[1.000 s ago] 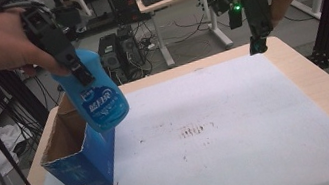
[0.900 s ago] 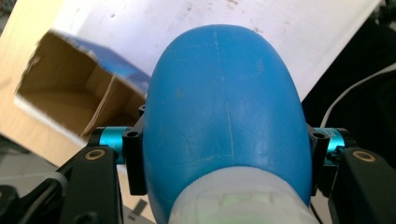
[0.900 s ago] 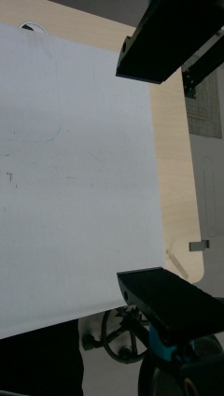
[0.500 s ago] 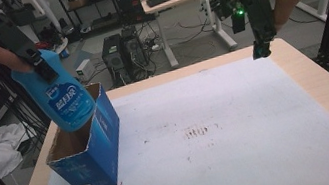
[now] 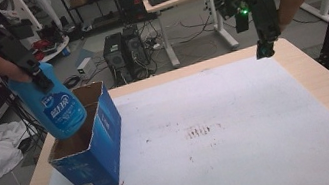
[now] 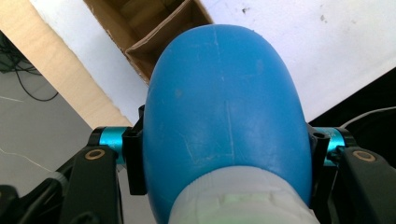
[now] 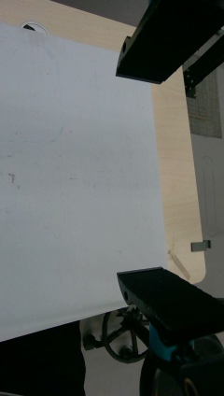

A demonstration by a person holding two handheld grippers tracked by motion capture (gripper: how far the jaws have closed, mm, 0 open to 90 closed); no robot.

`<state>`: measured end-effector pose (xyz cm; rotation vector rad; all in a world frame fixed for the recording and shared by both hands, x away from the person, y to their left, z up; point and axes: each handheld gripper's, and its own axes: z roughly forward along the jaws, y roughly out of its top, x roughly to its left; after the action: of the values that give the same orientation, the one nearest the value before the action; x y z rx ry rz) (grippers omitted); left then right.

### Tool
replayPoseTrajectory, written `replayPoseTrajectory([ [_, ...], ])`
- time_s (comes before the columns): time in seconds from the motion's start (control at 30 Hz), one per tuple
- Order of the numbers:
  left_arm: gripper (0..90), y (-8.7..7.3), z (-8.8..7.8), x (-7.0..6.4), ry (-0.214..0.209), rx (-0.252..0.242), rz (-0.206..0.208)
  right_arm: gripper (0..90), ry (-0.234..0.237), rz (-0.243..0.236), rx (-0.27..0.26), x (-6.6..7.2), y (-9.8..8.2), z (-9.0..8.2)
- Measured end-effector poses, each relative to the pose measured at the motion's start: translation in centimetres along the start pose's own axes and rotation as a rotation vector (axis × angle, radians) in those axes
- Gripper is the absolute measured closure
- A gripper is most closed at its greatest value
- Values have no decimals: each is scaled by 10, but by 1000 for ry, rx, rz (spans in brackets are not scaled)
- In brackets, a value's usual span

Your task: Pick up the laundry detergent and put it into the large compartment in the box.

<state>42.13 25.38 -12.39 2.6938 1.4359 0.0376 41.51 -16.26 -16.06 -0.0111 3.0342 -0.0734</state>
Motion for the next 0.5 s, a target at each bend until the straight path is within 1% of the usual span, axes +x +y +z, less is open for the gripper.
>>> replayPoseTrajectory([
  [0.03, 379, 1, 6, 3, -2, 6, -1, 27, -1, 0, 2, 0, 0, 0],
  [0.13, 379, 2, 15, 6, -9, 14, 2, 27, -1, -1, 0, 0, -2, 0],
  [0.17, 379, 3, 19, 6, -12, 18, 2, 27, -2, 9, 2, 0, -2, -1],
  [0.23, 379, 4, 25, 7, -20, 27, 7, 27, -2, 11, 3, 0, -4, -1],
  [0.27, 379, 5, 28, 7, -24, 25, 7, 27, -1, 4, 5, -1, -4, -1],
  [0.37, 379, 7, 38, 8, -35, 32, 13, 27, -1, 17, 7, -1, -5, -1],
  [0.5, 379, 10, 52, 9, -40, 40, 24, 27, 1, 16, 7, -1, -5, -1],
])
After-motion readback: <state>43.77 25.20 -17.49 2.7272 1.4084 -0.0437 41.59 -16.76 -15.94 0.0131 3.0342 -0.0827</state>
